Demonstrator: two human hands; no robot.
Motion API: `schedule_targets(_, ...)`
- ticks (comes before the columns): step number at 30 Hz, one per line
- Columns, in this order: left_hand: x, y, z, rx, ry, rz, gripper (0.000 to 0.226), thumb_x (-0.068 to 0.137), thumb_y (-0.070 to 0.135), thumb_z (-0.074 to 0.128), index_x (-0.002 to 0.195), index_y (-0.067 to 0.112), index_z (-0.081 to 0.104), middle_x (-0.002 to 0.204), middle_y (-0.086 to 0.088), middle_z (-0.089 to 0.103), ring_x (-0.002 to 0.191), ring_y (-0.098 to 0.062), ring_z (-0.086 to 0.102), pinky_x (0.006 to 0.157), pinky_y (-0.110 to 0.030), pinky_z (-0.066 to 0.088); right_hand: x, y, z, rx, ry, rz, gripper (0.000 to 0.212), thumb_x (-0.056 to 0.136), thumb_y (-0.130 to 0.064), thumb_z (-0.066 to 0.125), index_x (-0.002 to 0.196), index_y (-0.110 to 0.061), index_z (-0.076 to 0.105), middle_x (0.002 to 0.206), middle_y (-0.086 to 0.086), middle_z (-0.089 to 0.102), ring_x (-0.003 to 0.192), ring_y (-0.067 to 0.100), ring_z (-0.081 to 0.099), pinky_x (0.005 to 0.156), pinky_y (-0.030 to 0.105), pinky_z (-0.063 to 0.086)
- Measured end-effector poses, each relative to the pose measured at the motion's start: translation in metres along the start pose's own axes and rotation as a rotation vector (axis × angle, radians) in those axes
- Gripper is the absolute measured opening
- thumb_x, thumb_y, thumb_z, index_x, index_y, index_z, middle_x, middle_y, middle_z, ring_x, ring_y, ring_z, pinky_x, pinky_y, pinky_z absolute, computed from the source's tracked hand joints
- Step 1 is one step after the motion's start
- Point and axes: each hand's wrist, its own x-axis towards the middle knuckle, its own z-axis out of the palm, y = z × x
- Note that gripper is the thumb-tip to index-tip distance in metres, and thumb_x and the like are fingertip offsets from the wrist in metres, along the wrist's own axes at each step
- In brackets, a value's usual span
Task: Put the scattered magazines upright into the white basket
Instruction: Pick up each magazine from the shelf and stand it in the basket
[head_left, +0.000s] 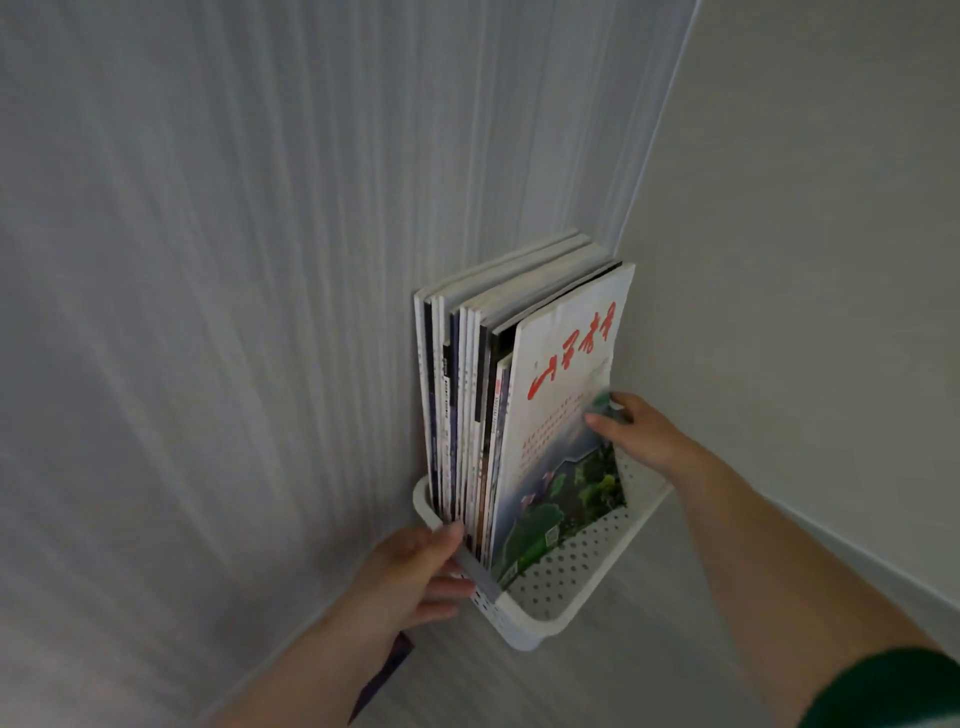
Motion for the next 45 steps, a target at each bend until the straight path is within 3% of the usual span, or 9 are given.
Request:
schedule_targets(4, 0.015, -0.001, 0.004, -0.068, 0.063, -0.034, 0.015, 0.079, 0.027, 0.062, 0.074, 0.013, 0.058, 0.05, 0.003, 0.07, 0.052, -0.012, 0.067, 0.049, -0.023, 0.054, 0.007, 0.007, -0.001, 0.022, -0.033, -0.038, 0.049, 0.086, -0.034, 0.054, 0.13, -0.014, 0.043, 0.138, 0.008, 0.047, 0.125, 0.024, 0.044, 0.098, 0.031, 0.035)
schedule_targets(7, 0.015, 0.0, 0.006, -0.138, 0.064, -0.056, 0.018, 0.078, 0.029, 0.062, 0.075, 0.011, 0.059, 0.067, -0.005, 0.07, 0.062, -0.017, 0.066, 0.043, -0.02, 0.053, 0.007, 0.01, 0.005, -0.114, 0.035, -0.09, 0.051, 0.087, -0.042, 0.049, 0.131, -0.02, 0.04, 0.139, 0.006, 0.046, 0.127, 0.026, 0.042, 0.105, 0.039, 0.033)
schedule_targets(10, 0.008, 0.0, 0.002, -0.127, 0.061, -0.053, 0.022, 0.078, 0.031, 0.062, 0.076, 0.01, 0.059, 0.08, -0.011, 0.067, 0.069, -0.019, 0.065, 0.044, -0.018, 0.052, -0.003, 0.01, 0.008, -0.062, 0.052, -0.082, 0.053, 0.086, -0.042, 0.051, 0.133, -0.021, 0.039, 0.14, 0.005, 0.045, 0.127, 0.026, 0.042, 0.106, 0.041, 0.033)
schedule_targets(25, -0.087, -0.032, -0.073, -0.146, 0.136, -0.043, 0.02, 0.081, 0.026, 0.062, 0.073, 0.008, 0.06, 0.048, 0.0, 0.069, 0.057, -0.016, 0.064, 0.042, -0.019, 0.052, -0.101, -0.025, 0.078, -0.147, 0.042, -0.073, 0.05, 0.085, -0.047, 0.049, 0.127, -0.021, 0.044, 0.134, 0.005, 0.052, 0.121, 0.027, 0.049, 0.097, 0.037, 0.038)
schedule_targets(29, -0.114, -0.043, -0.093, -0.199, 0.164, -0.032, 0.027, 0.081, 0.018, 0.061, 0.059, 0.006, 0.05, 0.031, -0.002, 0.057, 0.028, -0.013, 0.053, 0.03, -0.017, 0.044, -0.122, -0.034, 0.099, -0.206, 0.018, -0.109, 0.053, 0.085, -0.051, 0.046, 0.129, -0.022, 0.042, 0.135, 0.004, 0.051, 0.122, 0.026, 0.048, 0.097, 0.037, 0.039)
schedule_targets(32, -0.13, -0.051, -0.108, -0.186, 0.221, -0.006, 0.027, 0.08, 0.015, 0.063, 0.059, 0.007, 0.048, 0.031, 0.002, 0.047, 0.026, -0.01, 0.045, 0.034, -0.019, 0.048, -0.137, -0.04, 0.112, -0.257, 0.013, -0.152, 0.053, 0.085, -0.053, 0.044, 0.128, -0.023, 0.041, 0.133, 0.004, 0.052, 0.121, 0.026, 0.049, 0.095, 0.037, 0.04)
schedule_targets(36, -0.15, -0.055, -0.122, -0.234, 0.209, 0.015, 0.039, 0.083, 0.012, 0.058, 0.052, 0.014, 0.036, 0.033, 0.003, 0.03, 0.026, -0.008, 0.029, 0.033, -0.015, 0.04, -0.156, -0.049, 0.126, -0.256, -0.006, -0.167, 0.054, 0.086, -0.052, 0.043, 0.131, -0.022, 0.038, 0.135, 0.005, 0.05, 0.122, 0.026, 0.048, 0.097, 0.036, 0.039)
schedule_targets(42, -0.163, -0.064, -0.134, -0.076, 0.277, 0.038, 0.034, 0.081, 0.023, 0.061, 0.057, 0.009, 0.044, 0.03, 0.004, 0.045, 0.027, -0.008, 0.044, 0.032, -0.016, 0.044, -0.173, -0.049, 0.134, -0.199, -0.02, -0.218, 0.062, 0.085, -0.046, 0.049, 0.138, -0.022, 0.026, 0.141, 0.004, 0.044, 0.127, 0.025, 0.043, 0.102, 0.037, 0.037)
schedule_targets(45, -0.166, -0.062, -0.133, -0.018, 0.301, 0.029, 0.03, 0.081, 0.026, 0.062, 0.062, 0.007, 0.051, 0.037, 0.0, 0.055, 0.035, -0.011, 0.052, 0.035, -0.018, 0.047, -0.184, -0.043, 0.136, -0.236, 0.069, -0.298, 0.065, 0.082, -0.039, 0.058, 0.136, -0.019, 0.027, 0.141, 0.005, 0.043, 0.128, 0.023, 0.042, 0.105, 0.036, 0.037)
